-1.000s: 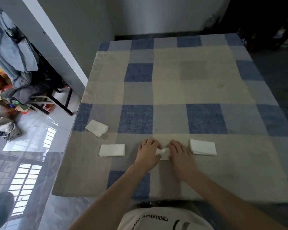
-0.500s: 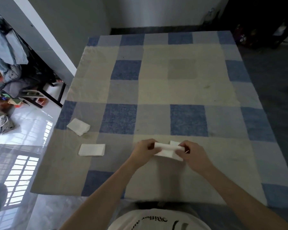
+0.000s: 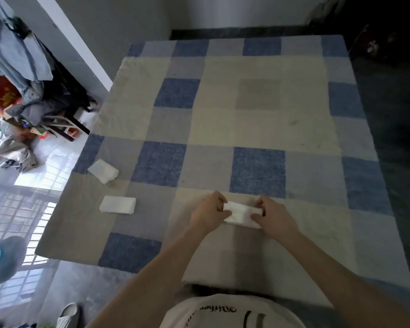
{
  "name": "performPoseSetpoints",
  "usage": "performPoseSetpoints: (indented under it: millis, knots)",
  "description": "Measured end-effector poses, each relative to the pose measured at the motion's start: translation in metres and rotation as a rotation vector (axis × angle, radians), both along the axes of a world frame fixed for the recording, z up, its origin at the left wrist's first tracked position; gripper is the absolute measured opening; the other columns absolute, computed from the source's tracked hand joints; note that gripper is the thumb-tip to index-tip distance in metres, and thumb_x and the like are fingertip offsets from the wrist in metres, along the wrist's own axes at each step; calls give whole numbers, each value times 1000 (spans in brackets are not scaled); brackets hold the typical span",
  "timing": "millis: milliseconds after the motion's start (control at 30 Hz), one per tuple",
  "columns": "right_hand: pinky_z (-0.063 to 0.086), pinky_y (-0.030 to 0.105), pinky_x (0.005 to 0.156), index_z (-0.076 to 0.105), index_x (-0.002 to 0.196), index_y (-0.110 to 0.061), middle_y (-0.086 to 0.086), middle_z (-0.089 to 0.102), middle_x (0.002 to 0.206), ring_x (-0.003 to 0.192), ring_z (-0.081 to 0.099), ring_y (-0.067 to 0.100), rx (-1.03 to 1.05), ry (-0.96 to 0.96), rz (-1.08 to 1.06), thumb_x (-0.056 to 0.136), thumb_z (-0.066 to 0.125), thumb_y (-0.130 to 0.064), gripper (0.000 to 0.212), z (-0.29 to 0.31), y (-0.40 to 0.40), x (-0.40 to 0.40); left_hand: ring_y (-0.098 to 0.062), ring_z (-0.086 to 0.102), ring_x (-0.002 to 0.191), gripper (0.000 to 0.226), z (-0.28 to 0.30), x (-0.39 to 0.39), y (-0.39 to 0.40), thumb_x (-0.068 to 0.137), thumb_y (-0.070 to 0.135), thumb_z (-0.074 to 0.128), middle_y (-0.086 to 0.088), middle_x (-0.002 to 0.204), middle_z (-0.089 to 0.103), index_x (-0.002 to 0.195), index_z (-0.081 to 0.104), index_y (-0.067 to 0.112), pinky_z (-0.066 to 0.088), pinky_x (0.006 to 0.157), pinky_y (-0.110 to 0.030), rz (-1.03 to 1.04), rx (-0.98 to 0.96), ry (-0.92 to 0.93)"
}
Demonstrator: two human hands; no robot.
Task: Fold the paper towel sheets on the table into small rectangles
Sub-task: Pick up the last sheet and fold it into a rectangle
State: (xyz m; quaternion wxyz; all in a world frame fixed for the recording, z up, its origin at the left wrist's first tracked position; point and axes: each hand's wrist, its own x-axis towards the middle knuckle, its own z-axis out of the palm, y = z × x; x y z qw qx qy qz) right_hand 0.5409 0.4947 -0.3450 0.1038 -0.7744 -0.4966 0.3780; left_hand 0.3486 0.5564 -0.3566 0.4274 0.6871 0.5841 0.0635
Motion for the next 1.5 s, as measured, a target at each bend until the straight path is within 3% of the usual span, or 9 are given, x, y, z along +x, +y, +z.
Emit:
performPoseSetpoints:
  millis: [167, 300, 400, 500, 733, 867, 1000, 1167, 1500]
  knots:
    - [50, 35, 76, 57, 95, -25, 1, 59, 101, 84, 57, 17, 44, -32, 100, 82, 66, -28, 16, -2, 2, 4, -11, 53, 75, 41, 3, 2, -1, 82, 27, 70, 13, 76, 51, 120, 56, 32, 44, 72, -27, -108, -3, 27]
    - [45, 30, 80, 57, 102, -21, -2, 43, 104, 90, 51, 17, 41, -71, 183, 84, 65, -26, 20, 0, 4, 5, -17, 54, 86, 29, 6, 6, 6, 81, 26, 69, 2, 99, 49, 109, 62, 25, 45, 82, -32, -252, 86, 113]
    - [42, 29, 76, 52, 91, -18, 0, 47, 100, 94, 50, 20, 49, -60, 253, 83, 64, -20, 14, 4, 9, 5, -13, 49, 78, 21, 9, 8, 7, 78, 19, 69, 4, 94, 50, 97, 63, 20, 42, 75, -28, -269, 121, 73]
    - [45, 33, 67, 49, 84, -18, 1, 57, 86, 79, 56, 19, -3, 29, 201, 84, 59, -17, 10, 8, 13, 3, -6, 46, 67, 16, 12, 3, 5, 78, 12, 67, 6, 81, 56, 90, 59, 20, 38, 63, -22, -194, 35, -52]
    - [45, 27, 65, 59, 97, -16, 0, 62, 92, 79, 57, 14, 30, 205, 115, 87, 60, -20, 11, 19, 29, -26, 3, 49, 52, 14, 18, -39, 16, 85, 0, 65, 1, 66, 54, 95, 63, 10, 43, 51, -15, 54, -106, -266]
    - [44, 23, 62, 60, 97, -16, 0, 63, 89, 76, 58, 12, 47, 229, 151, 88, 61, -23, 12, 24, 46, -75, 2, 54, 57, 13, 23, -89, 26, 85, 5, 65, 7, 64, 57, 95, 66, 13, 42, 52, -13, 124, -77, -238]
    - [41, 19, 59, 61, 100, -18, -1, 64, 90, 76, 58, 12, 83, 218, 217, 89, 63, -27, 14, 24, 70, -140, -11, 62, 71, 11, 25, -153, 39, 86, 15, 66, 8, 75, 65, 95, 68, 22, 45, 57, -19, 267, -47, -197]
    - [40, 21, 59, 57, 103, -15, -3, 59, 87, 74, 56, 12, 101, 258, 238, 91, 62, -27, 18, 28, 97, -235, -9, 59, 62, 15, 31, -241, 57, 85, 9, 66, 2, 74, 66, 88, 67, 24, 45, 54, -18, 414, -17, -178]
    - [47, 33, 75, 51, 113, -14, 5, 62, 104, 89, 59, 20, 30, 105, 222, 93, 58, -27, 25, 13, 113, -334, -3, 57, 65, 11, 21, -329, 76, 85, 13, 61, 9, 71, 60, 94, 67, 16, 40, 51, -5, 218, 51, -15]
